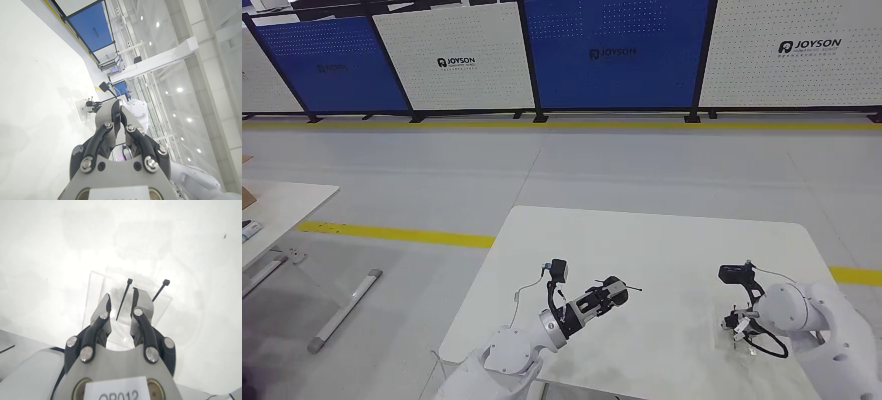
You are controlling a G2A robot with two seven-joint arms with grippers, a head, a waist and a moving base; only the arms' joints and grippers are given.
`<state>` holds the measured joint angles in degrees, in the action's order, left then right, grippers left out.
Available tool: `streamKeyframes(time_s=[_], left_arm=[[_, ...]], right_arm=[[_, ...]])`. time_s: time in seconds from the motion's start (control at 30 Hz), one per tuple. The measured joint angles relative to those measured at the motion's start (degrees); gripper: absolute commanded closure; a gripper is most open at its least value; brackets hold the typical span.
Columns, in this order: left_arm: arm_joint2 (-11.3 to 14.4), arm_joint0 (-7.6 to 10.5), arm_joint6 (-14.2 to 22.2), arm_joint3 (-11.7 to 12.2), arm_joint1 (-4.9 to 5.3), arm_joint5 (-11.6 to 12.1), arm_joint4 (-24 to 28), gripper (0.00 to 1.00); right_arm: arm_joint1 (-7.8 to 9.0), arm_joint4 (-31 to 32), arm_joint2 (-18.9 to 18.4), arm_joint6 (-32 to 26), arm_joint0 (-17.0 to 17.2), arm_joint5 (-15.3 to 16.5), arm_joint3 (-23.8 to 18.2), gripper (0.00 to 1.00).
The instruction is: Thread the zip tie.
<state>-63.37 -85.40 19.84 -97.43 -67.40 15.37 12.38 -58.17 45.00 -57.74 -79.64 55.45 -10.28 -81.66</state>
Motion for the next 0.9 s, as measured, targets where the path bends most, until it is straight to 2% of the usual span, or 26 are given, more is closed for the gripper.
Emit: streamKeyframes(time_s=[0.07,0.13,0.17,0.4,0.53,0.73,0.9], left_arm=[[0.0,0.0,0.0,0.0,0.0,0.0,0.0,1.0],[0.0,0.0,0.0,0.0,0.0,0.0,0.0,1.0],[0.0,0.0,0.0,0.0,0.0,0.0,0.0,1.0],[0.0,0.0,0.0,0.0,0.0,0.0,0.0,1.0],[0.0,0.0,0.0,0.0,0.0,0.0,0.0,1.0],[0.0,0.0,0.0,0.0,0.0,0.0,0.0,1.0],[0.0,0.0,0.0,0.0,0.0,0.0,0.0,1.0]], right_arm=[[0.0,-0.22,0.42,0.0,-0.41,-0.17,0.33,0.78],[0.02,-0.28,0.7,0.0,-0.68,-0.35,0.49,0.98],[0.03,-0.28,0.85,0.0,-0.83,-0.54,0.53,1.0],[0.11,-0.32,1.35,0.0,-1.09,-1.14,0.6,1.0],[0.41,-0.01,0.62,0.11,-0.17,-1.4,-0.93,1.0],[1.58,-1.35,-4.25,1.97,4.22,-1.54,-6.01,1.0],[2.74,-2.62,-9.56,4.43,9.4,-1.28,-11.69,1.0]])
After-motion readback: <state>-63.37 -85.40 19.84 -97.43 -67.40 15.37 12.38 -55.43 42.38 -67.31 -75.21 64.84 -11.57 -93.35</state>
